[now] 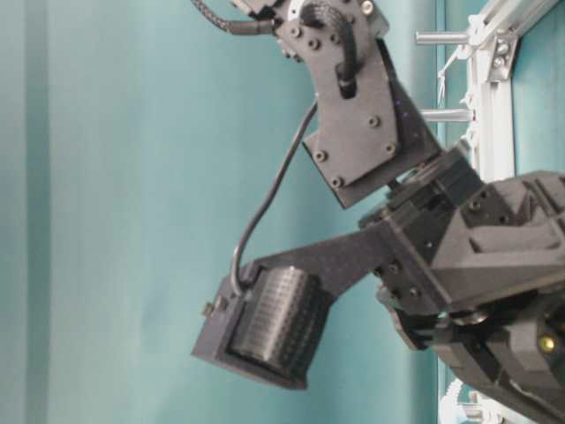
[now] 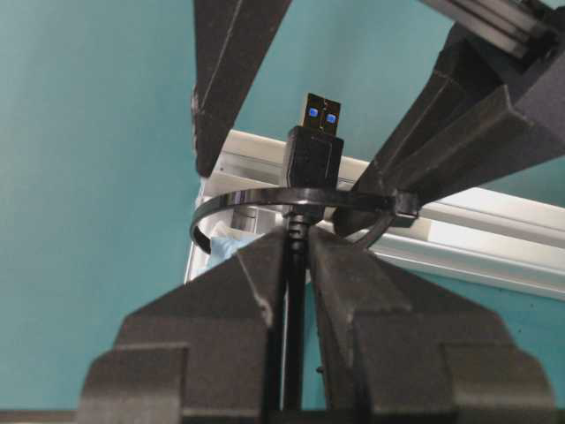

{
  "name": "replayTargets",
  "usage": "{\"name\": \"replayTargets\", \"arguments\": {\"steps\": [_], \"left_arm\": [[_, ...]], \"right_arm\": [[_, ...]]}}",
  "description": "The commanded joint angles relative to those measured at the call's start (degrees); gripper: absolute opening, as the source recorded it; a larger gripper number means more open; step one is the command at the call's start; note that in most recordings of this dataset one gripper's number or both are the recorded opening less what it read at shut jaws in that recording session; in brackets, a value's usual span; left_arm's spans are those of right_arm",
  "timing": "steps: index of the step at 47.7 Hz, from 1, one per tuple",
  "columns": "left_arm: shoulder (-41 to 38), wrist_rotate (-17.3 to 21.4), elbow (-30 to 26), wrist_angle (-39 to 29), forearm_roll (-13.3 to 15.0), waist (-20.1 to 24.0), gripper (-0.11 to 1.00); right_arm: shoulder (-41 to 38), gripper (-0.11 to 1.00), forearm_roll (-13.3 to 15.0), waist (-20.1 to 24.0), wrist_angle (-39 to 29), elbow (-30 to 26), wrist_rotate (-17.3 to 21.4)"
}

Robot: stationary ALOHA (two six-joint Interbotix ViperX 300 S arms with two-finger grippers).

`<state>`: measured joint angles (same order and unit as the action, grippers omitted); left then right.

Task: Insert the wire through the string loop located on the left side.
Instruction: 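Move the left gripper over and grasp the protruding USB plug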

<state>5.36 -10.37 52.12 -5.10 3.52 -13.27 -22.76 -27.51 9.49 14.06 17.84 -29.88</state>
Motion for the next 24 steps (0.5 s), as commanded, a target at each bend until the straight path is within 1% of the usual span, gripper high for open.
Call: {"name": "replayTargets", "arguments": {"steps": [1,5,7,14,15,24], "left_arm": [[0.44,-0.26,-1.14,0.44,-0.09,0.18,0.73],[0.62,-0.35,-1.05,0.44,-0.09,0.18,0.65],[0.7,-0.35,-1.14,0.44,-0.09,0.18,0.58],[1.41,-0.35,-1.23,-0.09,-0.18,0.18,0.21],[1.49,-0.35,-1.23,-0.18,-0.18,0.18,0.19],[1.76,-0.35,-1.32,-0.26,-0.09,0.18,0.19]], "right_arm": [[1.32,0.1,0.18,0.0,0.35,-1.32,0.09],[1.32,0.1,0.18,0.0,0.35,-1.23,0.09],[1.32,0.1,0.18,0.0,0.35,-1.32,0.09],[1.32,0.1,0.18,0.0,0.62,-1.05,0.09],[1.32,0.1,0.18,0.0,0.62,-0.97,0.09],[1.32,0.1,0.18,0.0,0.53,-0.7,0.09]]}}
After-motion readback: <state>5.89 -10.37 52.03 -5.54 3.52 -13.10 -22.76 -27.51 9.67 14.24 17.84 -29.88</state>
